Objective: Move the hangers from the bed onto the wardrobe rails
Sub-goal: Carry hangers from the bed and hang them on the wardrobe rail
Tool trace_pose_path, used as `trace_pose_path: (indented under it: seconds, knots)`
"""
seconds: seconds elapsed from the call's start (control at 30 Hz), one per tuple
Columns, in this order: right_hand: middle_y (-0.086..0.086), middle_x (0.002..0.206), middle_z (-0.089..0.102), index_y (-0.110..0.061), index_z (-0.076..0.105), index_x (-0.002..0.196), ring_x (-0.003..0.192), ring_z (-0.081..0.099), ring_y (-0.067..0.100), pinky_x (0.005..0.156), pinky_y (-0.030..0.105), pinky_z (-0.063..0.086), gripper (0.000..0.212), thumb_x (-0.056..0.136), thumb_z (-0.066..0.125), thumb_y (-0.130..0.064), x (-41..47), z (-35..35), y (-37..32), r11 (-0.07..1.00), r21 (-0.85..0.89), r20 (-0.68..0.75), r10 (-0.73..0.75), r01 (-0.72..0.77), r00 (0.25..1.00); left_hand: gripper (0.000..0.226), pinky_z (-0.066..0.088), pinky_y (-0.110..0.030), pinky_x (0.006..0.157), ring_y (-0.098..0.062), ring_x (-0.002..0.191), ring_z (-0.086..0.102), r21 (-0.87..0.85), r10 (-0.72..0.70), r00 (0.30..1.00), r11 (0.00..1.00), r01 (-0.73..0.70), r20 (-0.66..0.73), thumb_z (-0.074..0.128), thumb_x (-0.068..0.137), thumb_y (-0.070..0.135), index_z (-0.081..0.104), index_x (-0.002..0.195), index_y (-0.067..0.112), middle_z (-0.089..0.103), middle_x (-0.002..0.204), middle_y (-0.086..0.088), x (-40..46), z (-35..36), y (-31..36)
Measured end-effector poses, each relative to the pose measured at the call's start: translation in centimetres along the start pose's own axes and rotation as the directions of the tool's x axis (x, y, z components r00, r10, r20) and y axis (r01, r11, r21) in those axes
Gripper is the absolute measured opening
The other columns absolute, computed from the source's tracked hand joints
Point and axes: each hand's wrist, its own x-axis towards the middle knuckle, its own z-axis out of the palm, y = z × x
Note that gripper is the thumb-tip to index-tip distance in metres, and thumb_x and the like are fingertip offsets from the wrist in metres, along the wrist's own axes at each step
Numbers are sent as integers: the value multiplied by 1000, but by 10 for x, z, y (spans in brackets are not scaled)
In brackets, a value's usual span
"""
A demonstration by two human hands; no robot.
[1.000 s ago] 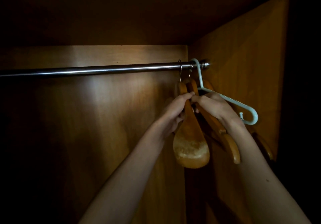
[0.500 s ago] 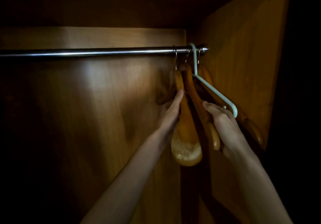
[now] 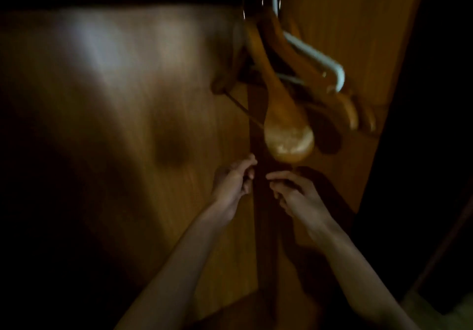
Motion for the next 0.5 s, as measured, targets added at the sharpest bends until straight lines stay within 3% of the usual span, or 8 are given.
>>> trace_pose_path:
  seconds: [0.1, 0.2, 0.3, 0.37, 0.43, 0.5]
  knots:
    - [-9, 68, 63, -26, 72, 103, 51, 52, -1, 53, 19, 38, 13, 97, 61, -22, -14, 12, 66, 984, -125, 23, 130, -126, 991, 25, 41, -27, 55, -13, 55, 49, 269, -199, 970, 950, 157, 137, 62, 100, 32, 73, 95, 10, 61, 70, 0, -10, -14, -69]
    - [-8, 60, 62, -13, 70, 105, 42, 53, 1, 43, 19, 42, 13, 100, 58, -13, -42, 18, 151, 915, -225, 38, 352, -335, 935, 18, 42, -21, 49, -8, 52, 56, 428, -423, 885, 848, 311, 194, 60, 101, 17, 72, 99, 4, 65, 74, -3, -31, -26, -153]
    - [5, 70, 65, 0, 65, 112, 45, 61, 9, 45, 21, 51, 16, 101, 55, -4, -86, 20, 229, 775, -270, 60, 606, -571, 793, 16, 47, -23, 48, -6, 48, 57, 609, -613, 758, 694, 384, 221, 63, 99, 14, 72, 95, 2, 67, 75, -6, -58, -39, -240]
    - [8, 71, 66, -1, 66, 103, 47, 62, 13, 49, 24, 55, 12, 100, 56, -5, -119, 21, 274, 681, -260, 27, 714, -684, 700, 21, 51, -22, 54, -9, 55, 60, 736, -733, 639, 563, 376, 234, 62, 99, 19, 71, 103, 0, 69, 79, -5, -78, -46, -289]
    - [11, 69, 66, 0, 67, 94, 49, 64, 18, 63, 38, 60, 13, 99, 56, -4, -151, 23, 310, 590, -201, -8, 797, -782, 604, 20, 52, -19, 56, -9, 61, 61, 790, -833, 508, 457, 409, 219, 60, 101, 21, 68, 111, 5, 68, 83, -2, -99, -56, -325]
    - [13, 70, 67, 4, 69, 95, 51, 65, 19, 75, 46, 60, 16, 99, 56, -4, -187, 25, 339, 496, -153, -40, 861, -855, 507, 23, 51, -19, 53, -10, 62, 61, 800, -883, 430, 391, 455, 187, 59, 102, 20, 67, 115, 4, 68, 83, -3, -117, -65, -357]
